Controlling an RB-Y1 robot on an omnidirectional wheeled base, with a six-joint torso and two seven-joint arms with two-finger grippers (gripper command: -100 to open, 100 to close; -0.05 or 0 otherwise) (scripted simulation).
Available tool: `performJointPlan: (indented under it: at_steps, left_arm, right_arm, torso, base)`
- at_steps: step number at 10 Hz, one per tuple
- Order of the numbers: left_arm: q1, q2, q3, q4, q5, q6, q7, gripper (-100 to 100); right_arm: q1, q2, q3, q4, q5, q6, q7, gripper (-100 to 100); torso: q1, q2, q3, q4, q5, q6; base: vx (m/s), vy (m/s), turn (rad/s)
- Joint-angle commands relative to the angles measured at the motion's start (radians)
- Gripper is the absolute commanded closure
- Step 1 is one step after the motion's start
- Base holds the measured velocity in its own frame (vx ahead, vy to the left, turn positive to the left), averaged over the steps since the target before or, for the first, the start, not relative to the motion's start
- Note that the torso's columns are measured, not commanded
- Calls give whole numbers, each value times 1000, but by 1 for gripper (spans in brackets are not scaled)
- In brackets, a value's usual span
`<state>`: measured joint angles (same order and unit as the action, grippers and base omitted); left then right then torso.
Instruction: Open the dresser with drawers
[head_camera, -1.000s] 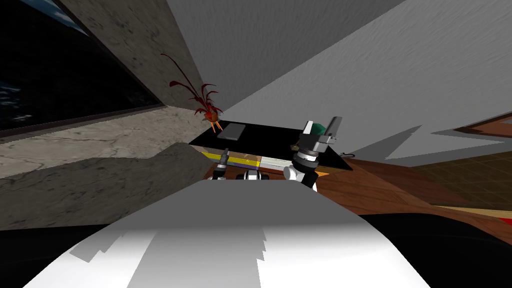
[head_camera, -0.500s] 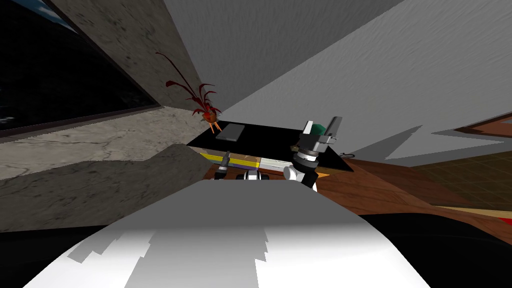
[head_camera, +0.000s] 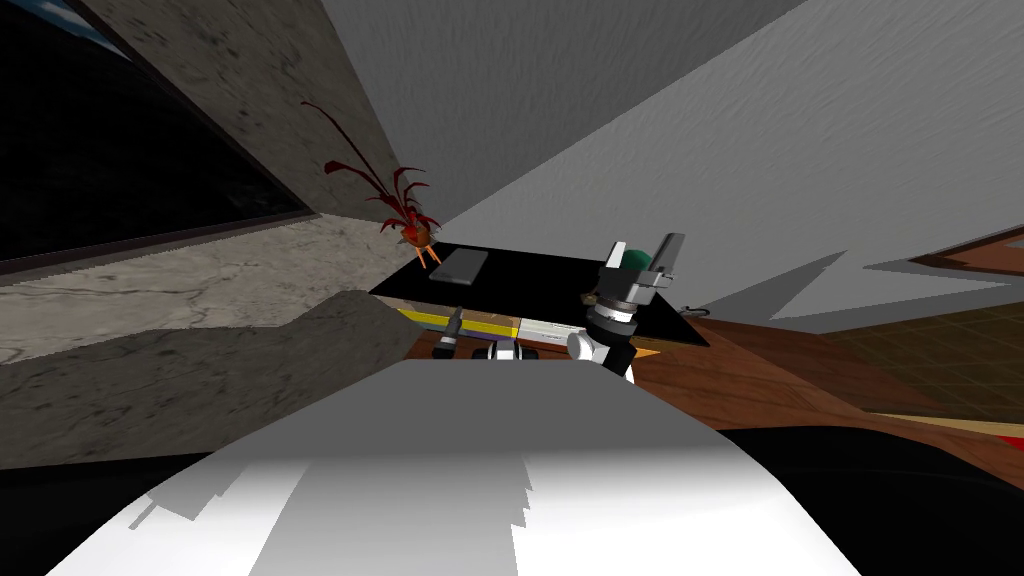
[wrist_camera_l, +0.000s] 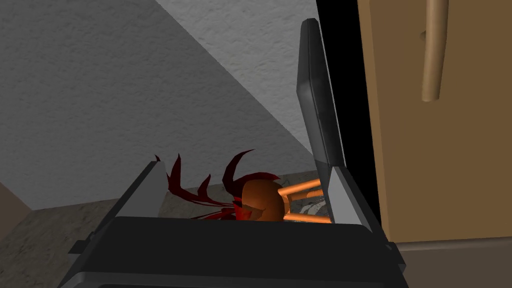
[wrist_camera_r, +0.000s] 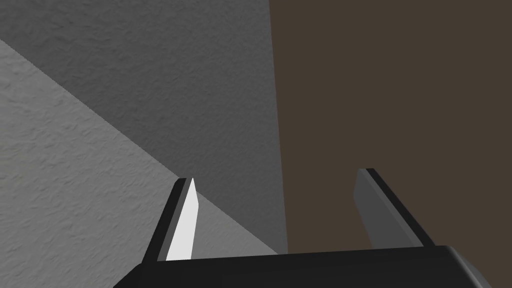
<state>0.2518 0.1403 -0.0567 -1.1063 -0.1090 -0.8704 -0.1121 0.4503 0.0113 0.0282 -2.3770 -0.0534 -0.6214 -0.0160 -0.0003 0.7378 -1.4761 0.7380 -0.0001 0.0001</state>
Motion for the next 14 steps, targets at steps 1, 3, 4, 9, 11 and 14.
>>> performJointPlan:
  at_steps: [1, 3, 4, 9, 11, 14]
  left_arm:
    - [-9, -2, 0, 39, 0, -10, -2, -100]
    - [-21, -8, -1, 90, -1, -28, -7, -100]
    - [-33, -15, -2, 114, -2, -45, -12, -100]
    - [-55, -30, -4, 225, -5, -76, -20, -100]
    - [-65, -39, -5, 270, -6, -90, -24, -100]
    - [-90, -68, -7, 372, -9, -125, -33, -100]
  right_arm:
    - [0, 0, 0, 0, 0, 0, 0, 0]
    - [0, 0, 0, 0, 0, 0, 0, 0]
    - [0, 0, 0, 0, 0, 0, 0, 0]
    - [0, 0, 0, 0, 0, 0, 0, 0]
    - [0, 0, 0, 0, 0, 0, 0, 0]
    - [0, 0, 0, 0, 0, 0, 0, 0]
  torso:
    - [0, 1, 0, 0, 0, 0]
    - [0, 1, 0, 0, 0, 0]
    - [0, 0, 0, 0, 0, 0]
    - [1, 1, 1, 0, 0, 0]
    - [0, -1, 0, 0, 0, 0]
    - [1, 1, 1, 0, 0, 0]
  base:
    - [10, -6, 2]
    - [23, -6, -8]
    - [31, -5, -7]
    - [27, -8, -5]
    - [38, -12, -8]
    - [17, 2, -18]
